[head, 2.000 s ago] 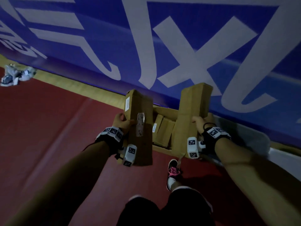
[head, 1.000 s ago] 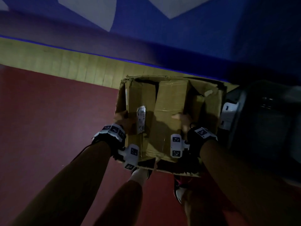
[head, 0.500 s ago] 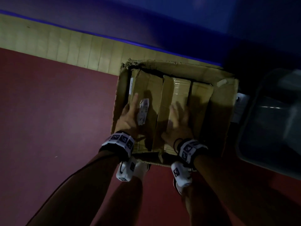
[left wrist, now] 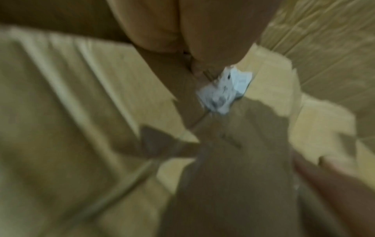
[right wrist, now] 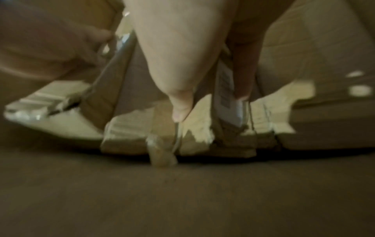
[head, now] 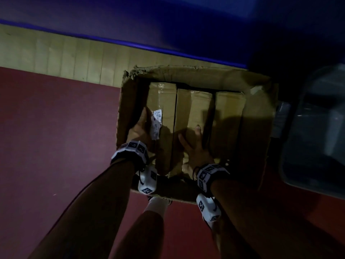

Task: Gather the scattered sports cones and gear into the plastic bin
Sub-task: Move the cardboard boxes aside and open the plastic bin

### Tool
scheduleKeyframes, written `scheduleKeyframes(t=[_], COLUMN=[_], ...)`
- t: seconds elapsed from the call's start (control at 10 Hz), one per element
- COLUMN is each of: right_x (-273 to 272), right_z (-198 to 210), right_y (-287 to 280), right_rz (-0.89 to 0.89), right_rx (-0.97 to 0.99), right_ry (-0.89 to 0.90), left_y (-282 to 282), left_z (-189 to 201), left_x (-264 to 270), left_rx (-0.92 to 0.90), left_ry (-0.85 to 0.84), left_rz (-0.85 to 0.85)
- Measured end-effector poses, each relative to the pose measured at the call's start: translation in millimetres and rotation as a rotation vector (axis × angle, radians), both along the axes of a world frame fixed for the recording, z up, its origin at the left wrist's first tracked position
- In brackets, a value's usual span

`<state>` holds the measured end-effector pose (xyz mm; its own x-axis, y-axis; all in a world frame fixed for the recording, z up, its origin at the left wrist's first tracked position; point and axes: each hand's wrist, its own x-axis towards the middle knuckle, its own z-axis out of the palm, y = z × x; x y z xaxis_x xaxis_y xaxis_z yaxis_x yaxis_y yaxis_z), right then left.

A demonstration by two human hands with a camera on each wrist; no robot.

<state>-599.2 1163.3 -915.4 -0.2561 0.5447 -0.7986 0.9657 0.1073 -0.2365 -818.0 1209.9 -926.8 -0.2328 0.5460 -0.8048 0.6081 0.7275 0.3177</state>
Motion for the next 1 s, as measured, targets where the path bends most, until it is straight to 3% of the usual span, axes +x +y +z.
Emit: scheduleKeyframes(t=[0.2, 0.3, 0.4, 0.5, 0.6, 0.9, 1.0], right_x=[31, 50, 43, 50, 55, 74, 85], right_z=[19, 52, 142, 210, 285, 470, 527], right_y=[28, 41, 55, 78, 86, 62, 38], right_rz=[-0.062, -0.173, -0.532, -0.666, -0.8, -0.98, -1.032], right_rx=[-0.105, -0.087, -0.097, -0.132, 0.001, 0.008, 0.05], right_ry=[0.097, 0.065, 0.093, 0.157, 0.193, 0.488, 0.58], left_y=[-11, -16, -14, -5, 5, 5, -8], left_z=[36, 89, 151, 214, 287, 485, 538], left_x=[29, 33, 40, 53, 69, 105, 131], left_rx=[-0.014, -0.007, -0.022, 0.074, 0.152, 0.29, 0.313], left_ry=[0.135, 0.135, 0.071, -0.003, -0.038, -0.09, -0.183], left_rz=[-0.125, 0.008, 0.025, 0.136, 0.166, 0.133, 0.151])
